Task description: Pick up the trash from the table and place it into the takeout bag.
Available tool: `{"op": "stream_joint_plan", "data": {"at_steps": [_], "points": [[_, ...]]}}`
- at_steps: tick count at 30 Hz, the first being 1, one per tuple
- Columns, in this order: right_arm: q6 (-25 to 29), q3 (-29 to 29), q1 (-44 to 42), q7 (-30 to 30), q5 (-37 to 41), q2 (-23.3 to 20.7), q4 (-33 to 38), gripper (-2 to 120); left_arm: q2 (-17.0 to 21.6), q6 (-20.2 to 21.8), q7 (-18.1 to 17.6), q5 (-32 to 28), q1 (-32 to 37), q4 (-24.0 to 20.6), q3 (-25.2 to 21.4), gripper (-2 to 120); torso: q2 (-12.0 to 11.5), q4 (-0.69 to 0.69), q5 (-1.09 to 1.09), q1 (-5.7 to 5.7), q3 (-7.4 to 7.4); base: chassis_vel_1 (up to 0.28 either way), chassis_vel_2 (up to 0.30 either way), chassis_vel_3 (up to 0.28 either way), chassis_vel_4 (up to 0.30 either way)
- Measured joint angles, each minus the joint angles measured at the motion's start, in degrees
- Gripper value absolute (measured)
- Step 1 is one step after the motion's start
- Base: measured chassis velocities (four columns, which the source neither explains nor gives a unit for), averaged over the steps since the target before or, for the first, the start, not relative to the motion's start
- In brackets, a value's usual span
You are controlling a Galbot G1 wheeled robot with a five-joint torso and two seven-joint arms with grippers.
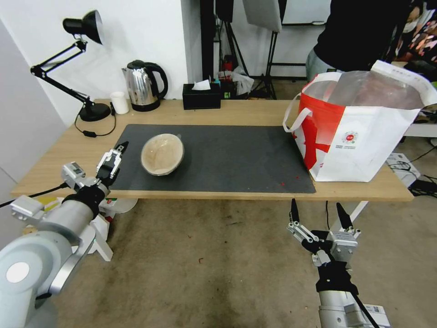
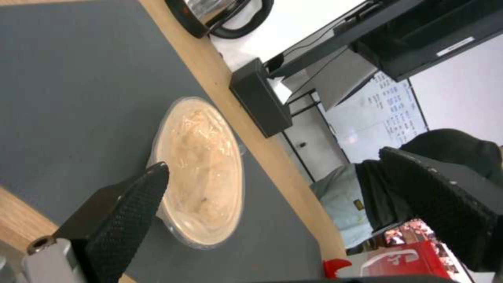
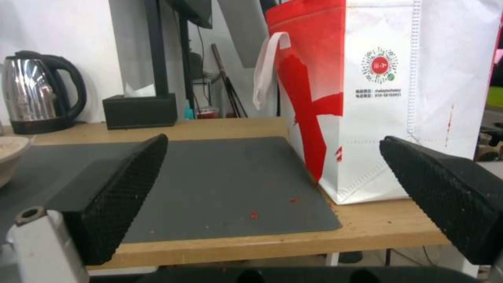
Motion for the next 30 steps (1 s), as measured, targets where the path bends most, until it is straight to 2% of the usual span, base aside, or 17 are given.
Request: {"op": "stream_joint_plan", "data": {"at_steps": [7,19,30], "points": [[0.00,0.00,0.00,0.00,0.00,0.00,0.00,100,0.92,0.77,-1.74,0.05,-2.34,4.06,1.13,100,0.00,0.00,0.00,0.00,0.00,0.000,0.000,0.000,0.000],[0.00,0.00,0.00,0.00,0.00,0.00,0.00,100,1.58,0.55,-3.22,3.16,-4.29,6.89,2.54,100,0.00,0.00,0.00,0.00,0.00,0.000,0.000,0.000,0.000],[0.00,0.00,0.00,0.00,0.00,0.00,0.00,100,1.83,0.51,-3.51,3.20,-6.13,9.37,4.70,100,0.00,0.00,0.01,0.00,0.00,0.000,0.000,0.000,0.000]]}}
